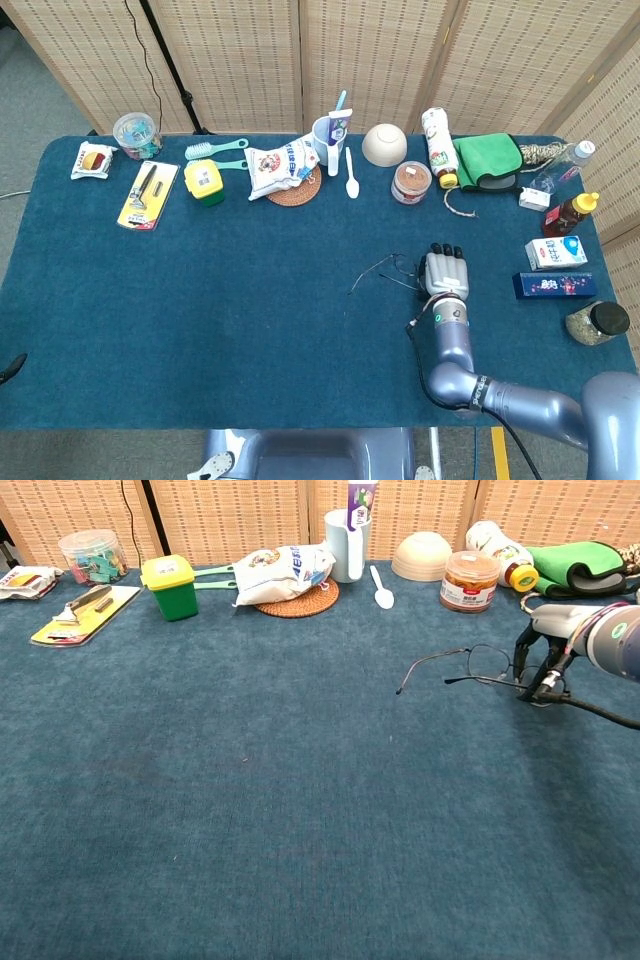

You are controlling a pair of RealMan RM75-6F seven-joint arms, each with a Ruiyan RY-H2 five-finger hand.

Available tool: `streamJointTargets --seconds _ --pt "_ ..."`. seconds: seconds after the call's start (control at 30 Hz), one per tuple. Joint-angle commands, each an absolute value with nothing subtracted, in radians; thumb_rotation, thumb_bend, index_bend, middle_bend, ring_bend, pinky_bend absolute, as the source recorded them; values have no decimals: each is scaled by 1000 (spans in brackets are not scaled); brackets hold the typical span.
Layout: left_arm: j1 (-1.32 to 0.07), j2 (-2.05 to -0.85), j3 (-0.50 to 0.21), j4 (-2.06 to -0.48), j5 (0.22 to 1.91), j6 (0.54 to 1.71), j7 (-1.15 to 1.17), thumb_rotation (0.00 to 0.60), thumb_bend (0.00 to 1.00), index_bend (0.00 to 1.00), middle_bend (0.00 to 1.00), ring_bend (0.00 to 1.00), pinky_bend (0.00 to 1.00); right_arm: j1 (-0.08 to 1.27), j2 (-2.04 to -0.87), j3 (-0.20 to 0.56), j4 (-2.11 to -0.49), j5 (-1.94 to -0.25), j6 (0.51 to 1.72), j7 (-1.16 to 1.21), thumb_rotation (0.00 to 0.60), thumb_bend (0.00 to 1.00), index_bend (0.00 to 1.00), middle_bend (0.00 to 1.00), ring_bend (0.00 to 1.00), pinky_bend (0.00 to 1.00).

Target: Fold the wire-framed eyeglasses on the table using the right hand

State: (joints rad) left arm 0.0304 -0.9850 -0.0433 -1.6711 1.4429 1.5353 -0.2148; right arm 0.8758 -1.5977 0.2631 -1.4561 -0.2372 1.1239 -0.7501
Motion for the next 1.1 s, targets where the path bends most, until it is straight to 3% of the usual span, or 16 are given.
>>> streamJointTargets --seconds 0.03,0.67,1.1 --pt "31 -985 -43 -1671 1444 1535 -215 486 190 162 38 26 0 876 -1599 269 -1446 -231 1114 -755 600 345 503 132 0 0" --pt "33 -986 -44 -1675 1444 1540 -210 485 190 162 38 18 0 865 -1592 296 -1417 -236 1064 -736 600 356 638 241 58 21" --pt "35 -981 -44 -1693 1455 1551 -195 484 190 156 38 18 0 840 -1496 260 -1523 -228 995 -729 600 360 250 38 0 0"
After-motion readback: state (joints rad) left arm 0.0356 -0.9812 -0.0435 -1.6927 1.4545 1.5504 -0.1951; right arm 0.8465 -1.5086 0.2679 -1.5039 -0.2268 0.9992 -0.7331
